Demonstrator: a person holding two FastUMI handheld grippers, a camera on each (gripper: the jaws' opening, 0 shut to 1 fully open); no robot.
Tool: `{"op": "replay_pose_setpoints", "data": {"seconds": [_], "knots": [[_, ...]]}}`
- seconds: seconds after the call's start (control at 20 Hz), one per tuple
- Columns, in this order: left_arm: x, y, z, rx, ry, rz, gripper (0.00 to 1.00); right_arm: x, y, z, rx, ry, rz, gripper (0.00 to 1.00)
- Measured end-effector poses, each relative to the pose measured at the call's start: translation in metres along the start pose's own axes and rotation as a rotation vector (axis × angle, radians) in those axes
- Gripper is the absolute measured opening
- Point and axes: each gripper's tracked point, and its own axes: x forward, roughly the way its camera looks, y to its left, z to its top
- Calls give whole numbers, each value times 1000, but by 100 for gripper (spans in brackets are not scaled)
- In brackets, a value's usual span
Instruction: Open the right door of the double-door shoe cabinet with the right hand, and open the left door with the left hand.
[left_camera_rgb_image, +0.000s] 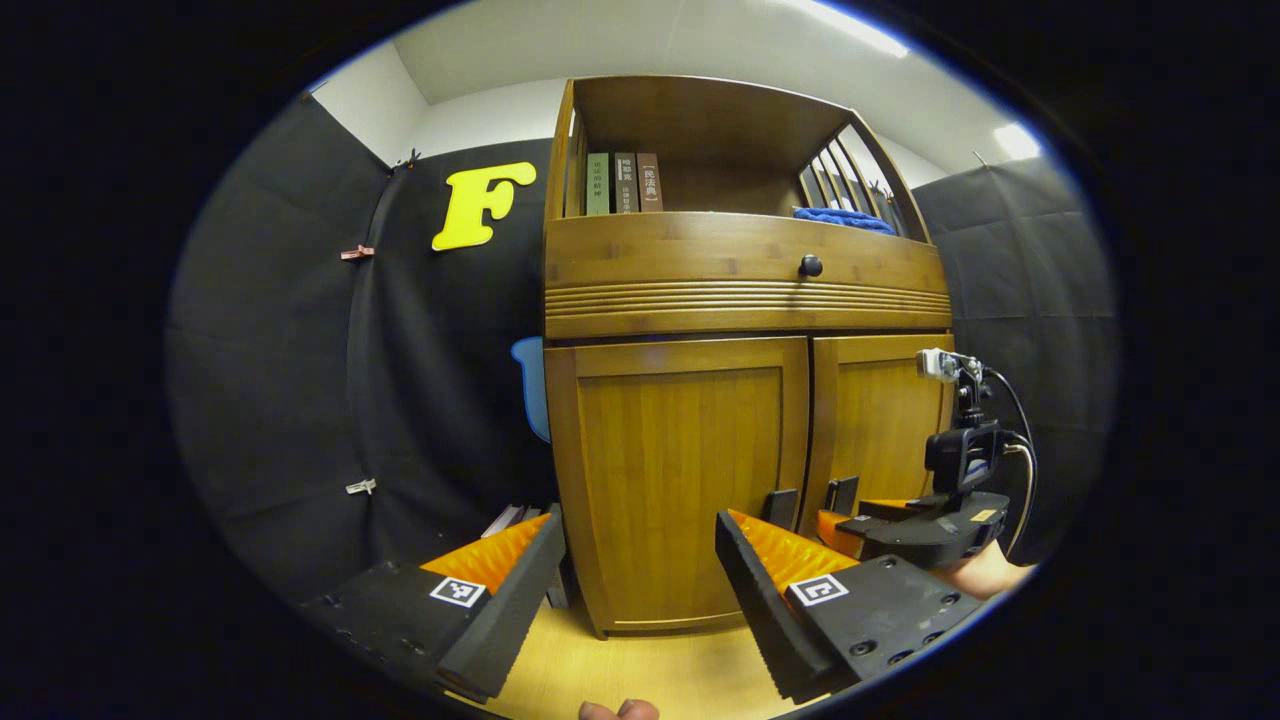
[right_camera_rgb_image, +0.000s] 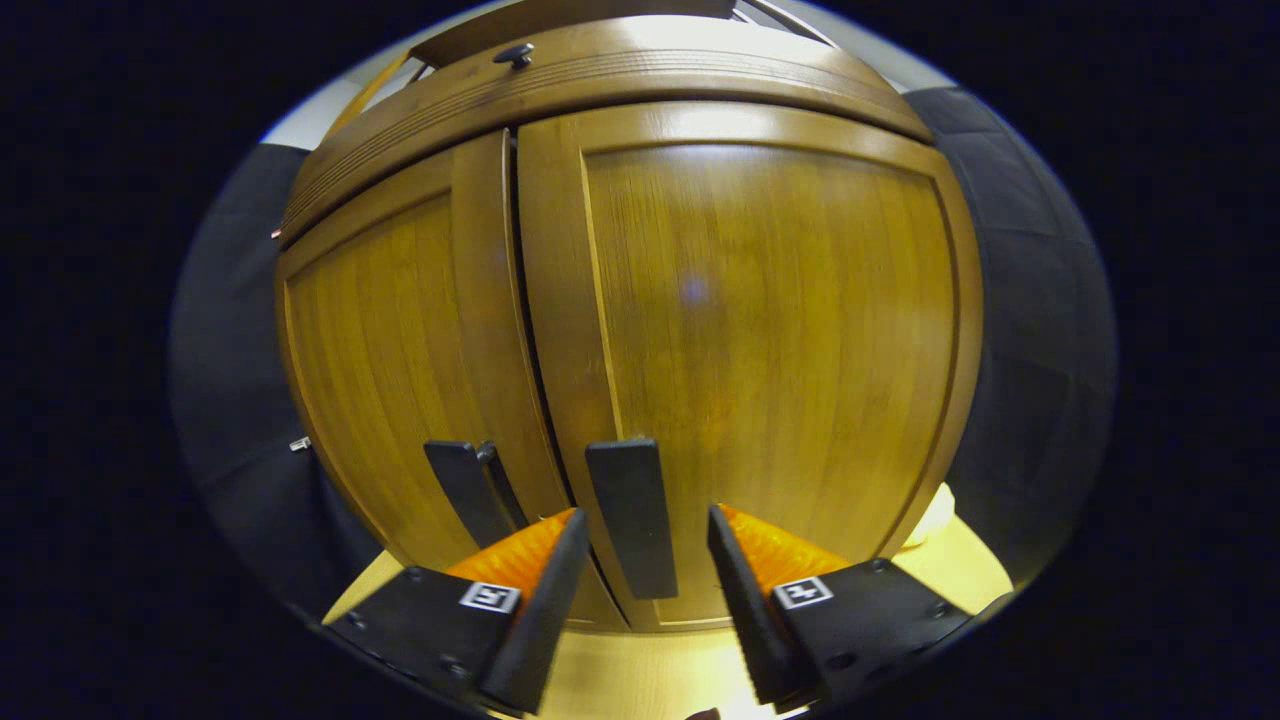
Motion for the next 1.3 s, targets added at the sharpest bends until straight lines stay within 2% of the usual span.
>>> {"op": "replay_pose_setpoints", "data": {"seconds": [0.05,0.1,0.2,0.25,0.3,0.35,0.45,0.5,0.75,0.8,0.9,1.3], "knots": [[1,2,-2,2,5,1,92,5,-1,-6,1,15,-6,74],[1,4,-3,2,10,1,93,8,2,-9,-3,18,-4,53],[1,6,-5,-1,18,4,93,11,7,-8,-33,4,2,52],[0,8,-6,-2,23,5,93,14,1,-14,-74,-3,-30,51],[-1,9,-8,-2,26,7,94,-1,-2,-3,-103,-10,-59,43],[-2,11,-8,-2,28,9,94,10,-2,-5,-117,-19,-54,35],[-5,14,-11,0,34,16,93,11,-1,-5,-109,-23,-48,35],[-7,16,-13,-1,37,19,93,8,-1,-7,-104,-16,-41,29],[-20,19,-18,-11,48,31,93,-6,-4,-9,-74,-45,-14,29],[-21,19,-19,-12,51,34,92,-13,-6,-8,-47,-52,-9,22],[-25,18,-20,-16,53,36,92,-14,-13,-4,-14,-52,9,21],[-36,2,-21,-21,62,21,93,-14,-17,2,11,-64,-21,21]]}}
